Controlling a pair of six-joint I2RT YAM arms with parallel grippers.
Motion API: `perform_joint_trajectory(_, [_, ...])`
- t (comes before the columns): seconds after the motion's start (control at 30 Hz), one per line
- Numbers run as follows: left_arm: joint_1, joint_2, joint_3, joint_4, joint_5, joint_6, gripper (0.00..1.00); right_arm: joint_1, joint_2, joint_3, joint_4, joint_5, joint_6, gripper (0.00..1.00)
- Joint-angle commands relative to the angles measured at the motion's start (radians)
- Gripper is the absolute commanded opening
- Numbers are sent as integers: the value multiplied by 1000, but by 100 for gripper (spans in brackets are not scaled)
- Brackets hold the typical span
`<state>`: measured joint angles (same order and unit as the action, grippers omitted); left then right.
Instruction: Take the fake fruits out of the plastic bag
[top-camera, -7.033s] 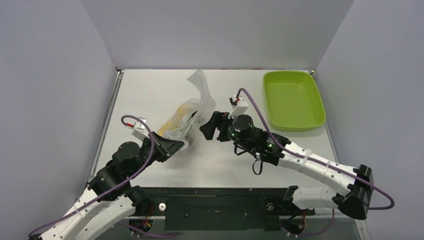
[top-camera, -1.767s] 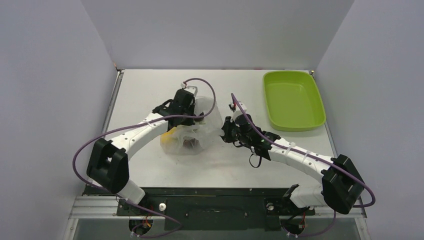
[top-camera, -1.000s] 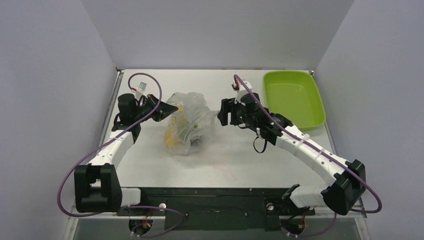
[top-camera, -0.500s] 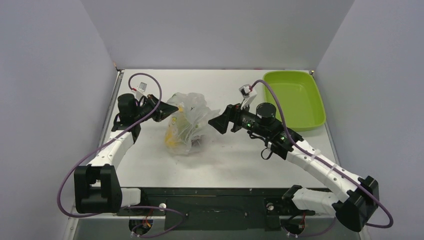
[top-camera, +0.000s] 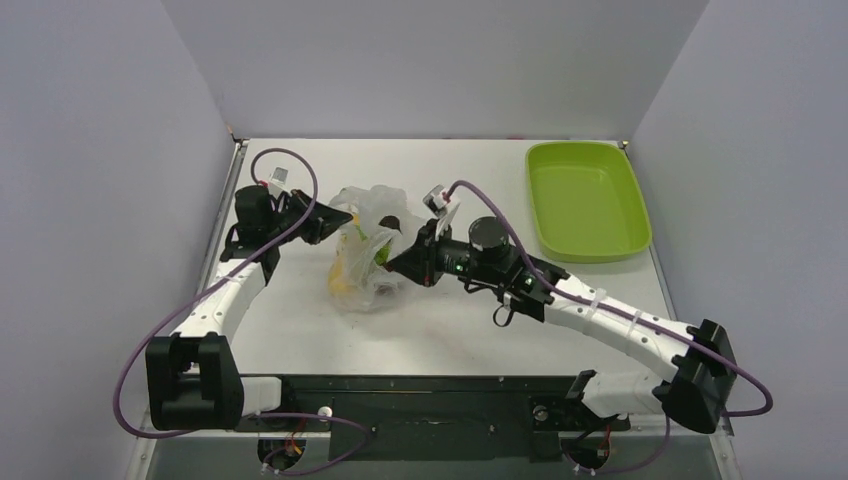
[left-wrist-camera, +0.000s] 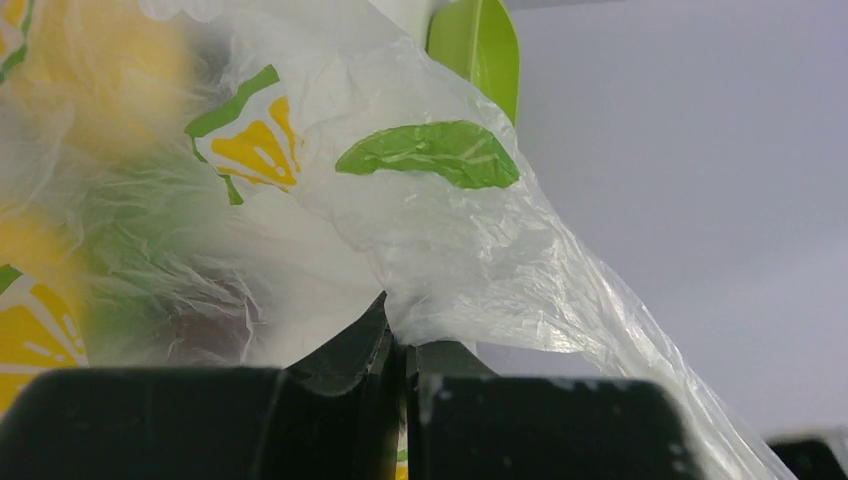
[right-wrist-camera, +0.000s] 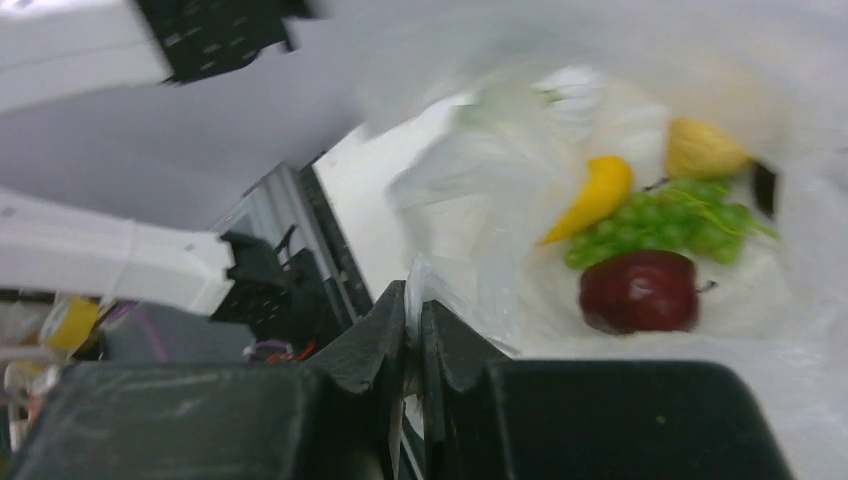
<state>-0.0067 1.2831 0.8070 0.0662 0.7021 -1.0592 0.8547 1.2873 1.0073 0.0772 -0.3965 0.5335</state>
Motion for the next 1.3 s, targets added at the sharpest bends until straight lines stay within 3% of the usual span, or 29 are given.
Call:
perform_joint_trajectory(0.0, [2, -3, 101, -58, -102, -41, 0, 153, -116, -30, 23, 105, -173, 4])
perform_joint_trajectory(0.1, [1, 16, 138, -51, -107, -78, 0, 313, -98, 5, -47, 186, -351, 1])
perform_joint_trajectory(0.2, [1, 33, 164, -53, -97, -93, 0, 474, 7, 60, -203, 467, -529, 0])
perform_joint_trajectory(0.3, [1, 33, 187, -64, -98, -92, 0, 531, 151, 62, -215, 705, -641, 0])
perform_joint_trajectory(0.5, [1, 33, 171, -59, -86, -85, 0, 539, 352, -1, -111, 900, -619, 2])
perform_joint_trajectory(0.57, [2, 33, 165, -64, -74, -59, 0, 538, 378, -2, -103, 909, -585, 15])
perform_joint_trajectory(0.67, [2, 36, 164, -65, -31, 20, 0, 517, 380, 10, -132, 849, -510, 27])
perform_joint_trajectory(0.8, [1, 16, 197, -233, 28, 212, 1, 502, 262, -46, -116, 704, -409, 45])
perform_joint_trajectory(0.83, [1, -3, 200, -260, 29, 242, 5, 495, 207, -64, -94, 679, -392, 53])
perform_joint_trajectory(0.9, [2, -43, 202, -332, 22, 313, 26, 486, 138, -103, -56, 609, -347, 60])
perform_joint_trajectory(1.03, [2, -149, 177, -442, 17, 401, 38, 480, 29, -146, -60, 574, -298, 66])
perform_joint_trajectory(1.27, [1, -334, 132, -565, 14, 418, 44, 388, -179, -193, -107, 525, -230, 72])
